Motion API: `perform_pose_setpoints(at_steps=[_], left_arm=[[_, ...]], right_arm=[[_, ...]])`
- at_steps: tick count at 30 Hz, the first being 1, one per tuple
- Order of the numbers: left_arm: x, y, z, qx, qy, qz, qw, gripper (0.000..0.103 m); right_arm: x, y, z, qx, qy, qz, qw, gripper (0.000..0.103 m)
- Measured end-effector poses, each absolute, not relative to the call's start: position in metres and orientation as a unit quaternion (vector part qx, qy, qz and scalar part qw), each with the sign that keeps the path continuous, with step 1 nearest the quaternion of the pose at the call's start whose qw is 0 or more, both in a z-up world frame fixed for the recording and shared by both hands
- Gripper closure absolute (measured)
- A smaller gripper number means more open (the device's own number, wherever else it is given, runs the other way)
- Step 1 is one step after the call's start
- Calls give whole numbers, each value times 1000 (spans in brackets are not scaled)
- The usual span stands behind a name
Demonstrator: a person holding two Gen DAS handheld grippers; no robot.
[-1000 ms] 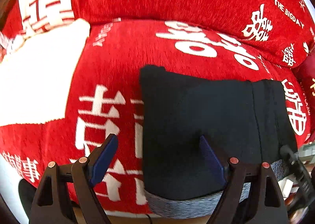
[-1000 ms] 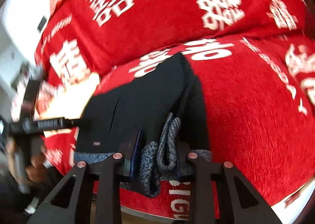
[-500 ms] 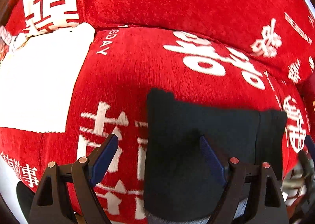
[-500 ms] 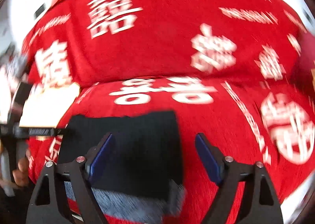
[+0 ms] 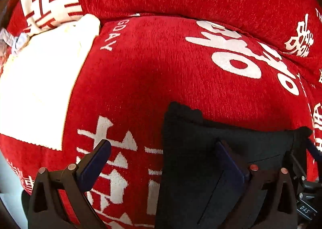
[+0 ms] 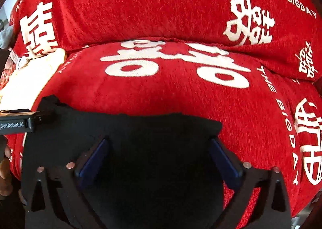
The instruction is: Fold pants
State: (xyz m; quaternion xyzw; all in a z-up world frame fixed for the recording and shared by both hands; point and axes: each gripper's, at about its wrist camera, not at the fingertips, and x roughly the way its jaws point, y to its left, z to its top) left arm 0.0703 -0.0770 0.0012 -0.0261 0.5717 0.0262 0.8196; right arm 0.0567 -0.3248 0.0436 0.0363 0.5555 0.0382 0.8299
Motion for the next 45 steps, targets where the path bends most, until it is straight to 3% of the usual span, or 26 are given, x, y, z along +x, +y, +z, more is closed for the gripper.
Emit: perform_pose_setpoints(at_steps=[7,11,16,20,27,31,38,45], left_arm=[[66,-83,9,-1,553,28,833,0],[60,-75,18,-24,548,17,836,0],[55,-74,17,-23,544,15,838,0],[54,-73,18,-24,543,12,839,0],[54,-75,16,-23,549,11,835,0],[48,-69,21,-21,546,11,837,0],[-9,-43,39,-45,529,-16,847,0],[-69,-56,29,-20,531,-62,845,0]], right_arm=[[59,-325,55,33,554,30,831,0],[50,-315,93,21,500,30,865,0],[56,-294,95,-61,493,10,868,0],[47,-296,115,-31,446,10,895,0],[67,-277,55,-44,557,57,827,0],[66,-295,64,11,555,62,830,0],[-9,-312,115,-3,493,32,869,0],[-74,-294,103,-32,494,41,868,0]])
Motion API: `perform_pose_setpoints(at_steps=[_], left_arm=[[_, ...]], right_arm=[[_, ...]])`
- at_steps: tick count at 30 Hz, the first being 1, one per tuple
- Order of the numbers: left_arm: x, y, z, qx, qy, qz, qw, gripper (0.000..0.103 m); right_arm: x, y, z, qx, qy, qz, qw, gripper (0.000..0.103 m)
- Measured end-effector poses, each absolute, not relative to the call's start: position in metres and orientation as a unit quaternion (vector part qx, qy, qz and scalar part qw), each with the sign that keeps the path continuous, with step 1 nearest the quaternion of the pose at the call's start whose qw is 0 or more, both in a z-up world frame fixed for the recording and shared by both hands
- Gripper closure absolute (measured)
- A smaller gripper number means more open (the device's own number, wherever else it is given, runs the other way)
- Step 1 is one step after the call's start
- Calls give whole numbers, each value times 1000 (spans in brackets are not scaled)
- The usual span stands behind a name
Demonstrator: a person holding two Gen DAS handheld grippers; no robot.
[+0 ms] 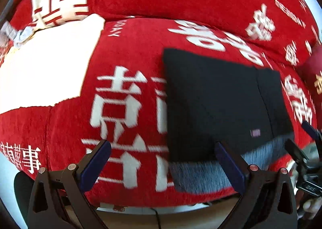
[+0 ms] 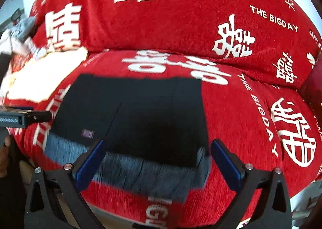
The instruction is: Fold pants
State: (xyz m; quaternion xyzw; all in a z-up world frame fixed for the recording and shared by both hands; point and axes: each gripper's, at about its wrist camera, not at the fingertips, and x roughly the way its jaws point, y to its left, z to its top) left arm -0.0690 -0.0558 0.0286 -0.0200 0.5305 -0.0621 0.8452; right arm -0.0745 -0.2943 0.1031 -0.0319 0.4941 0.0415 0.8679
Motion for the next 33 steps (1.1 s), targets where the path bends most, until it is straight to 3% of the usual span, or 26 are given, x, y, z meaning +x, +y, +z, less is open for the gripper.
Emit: perform_pose_setpoints(at_steps=[8,14,20,27,33], left_arm=[[-74,-63,7,-11,543,-49,838,0],[-84,-60,29,-39,523,-73,849,0],[-74,-78,8,-26,548,-67,833,0],[-74,-76,6,-38,553,-79,828,0],[-68,-74,27,-35,524,-77,848,0]], right_arm=[[-79,-316,57,6,548,8,836,0],[-108,-356,103,85,476,8,875,0],[-114,-345,113,168,423,113,883,0],[-99,-325,66,169,478,125,853,0],[-106,-340,99,107,447,81,884,0]])
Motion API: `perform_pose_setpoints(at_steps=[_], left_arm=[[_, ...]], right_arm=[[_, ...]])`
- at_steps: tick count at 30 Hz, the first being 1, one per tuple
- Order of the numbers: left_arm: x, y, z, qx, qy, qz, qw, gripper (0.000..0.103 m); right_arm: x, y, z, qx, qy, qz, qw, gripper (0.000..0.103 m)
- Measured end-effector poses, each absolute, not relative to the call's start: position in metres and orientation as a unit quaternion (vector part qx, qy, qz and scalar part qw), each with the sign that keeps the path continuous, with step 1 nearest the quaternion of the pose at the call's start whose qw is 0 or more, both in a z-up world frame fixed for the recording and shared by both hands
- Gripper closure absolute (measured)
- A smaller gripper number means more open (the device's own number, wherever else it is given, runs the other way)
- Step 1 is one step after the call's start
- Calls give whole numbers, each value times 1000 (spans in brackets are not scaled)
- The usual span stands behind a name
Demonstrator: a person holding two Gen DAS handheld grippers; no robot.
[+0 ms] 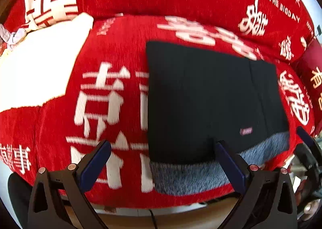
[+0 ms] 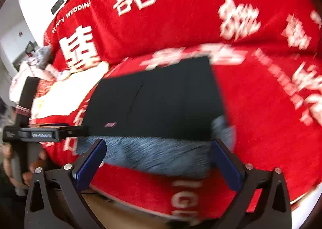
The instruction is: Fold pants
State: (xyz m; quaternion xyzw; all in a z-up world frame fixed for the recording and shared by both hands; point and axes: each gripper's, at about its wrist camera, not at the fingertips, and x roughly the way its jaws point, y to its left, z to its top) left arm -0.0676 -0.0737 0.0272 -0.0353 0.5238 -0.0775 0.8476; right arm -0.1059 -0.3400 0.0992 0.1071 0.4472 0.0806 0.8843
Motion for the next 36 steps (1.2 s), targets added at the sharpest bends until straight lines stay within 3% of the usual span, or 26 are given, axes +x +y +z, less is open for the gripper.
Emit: perform_pose_setpoints(at_steps=[8,16,31,32,36], left_arm=[[-28,-77,5,-93,569,-121,808,0],[-8,-98,-9,-90,574,-153,800,0],[-2,-105,-15,-83,539,-164,822,0],[-2,-105,-14,-80,539,-165,822,2],[-11,-108,-3,-59,524,-170,832,25]], right_arm=[[-46,-396,42,175,536,67,823,0],[-16,-372,16,205,543,144,801,0],[0,-352,10,167,551,114,809,0],[0,-351,11,165,553,108,809,0],[-4,-337,24,132,548,95,821,7]])
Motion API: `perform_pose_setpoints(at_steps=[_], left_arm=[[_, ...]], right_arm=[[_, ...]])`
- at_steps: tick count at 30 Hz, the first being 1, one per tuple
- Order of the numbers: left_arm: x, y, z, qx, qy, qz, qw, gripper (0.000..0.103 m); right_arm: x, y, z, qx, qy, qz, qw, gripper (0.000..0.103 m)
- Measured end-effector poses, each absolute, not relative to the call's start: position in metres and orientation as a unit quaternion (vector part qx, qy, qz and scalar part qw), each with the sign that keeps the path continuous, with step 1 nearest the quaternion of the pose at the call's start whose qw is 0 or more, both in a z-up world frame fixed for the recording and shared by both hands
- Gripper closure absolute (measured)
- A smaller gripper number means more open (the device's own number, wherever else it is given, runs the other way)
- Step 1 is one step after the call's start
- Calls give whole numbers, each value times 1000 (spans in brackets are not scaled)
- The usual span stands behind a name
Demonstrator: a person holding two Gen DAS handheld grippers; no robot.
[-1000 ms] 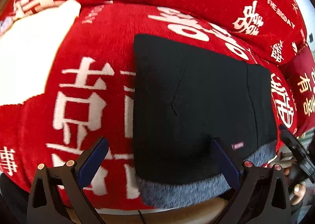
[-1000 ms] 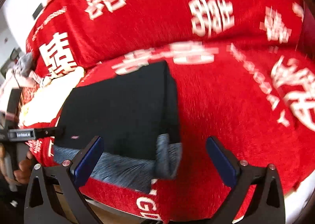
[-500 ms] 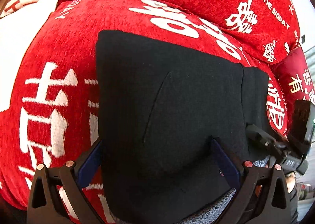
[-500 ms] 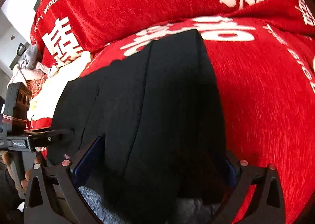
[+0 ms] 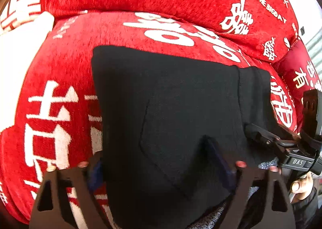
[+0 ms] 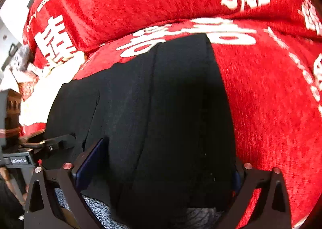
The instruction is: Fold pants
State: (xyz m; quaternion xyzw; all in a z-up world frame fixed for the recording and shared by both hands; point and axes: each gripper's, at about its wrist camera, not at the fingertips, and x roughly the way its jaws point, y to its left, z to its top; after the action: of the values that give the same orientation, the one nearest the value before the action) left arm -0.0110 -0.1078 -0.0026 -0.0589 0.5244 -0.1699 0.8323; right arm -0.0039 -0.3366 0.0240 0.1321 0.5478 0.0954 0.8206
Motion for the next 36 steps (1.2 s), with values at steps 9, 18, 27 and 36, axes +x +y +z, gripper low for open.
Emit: perform_pose_setpoints(at_steps=[9,18,27,36], left_arm=[[-16,-102,15,-53,522,-175,833,51],[-22,-68,41,-62,514,-162,840,53],[-13,-7,77,-57,502,-118,855,53],[13,23,33,-70,542,-91,832,52]], right_arm=[[-17,-316,61,91,533,73,838,40],[-17,-279,97,91,517,89,846,47],[9,-222,110,107,507,127,846,47],[32,-194,63,117,551,122,818,47]])
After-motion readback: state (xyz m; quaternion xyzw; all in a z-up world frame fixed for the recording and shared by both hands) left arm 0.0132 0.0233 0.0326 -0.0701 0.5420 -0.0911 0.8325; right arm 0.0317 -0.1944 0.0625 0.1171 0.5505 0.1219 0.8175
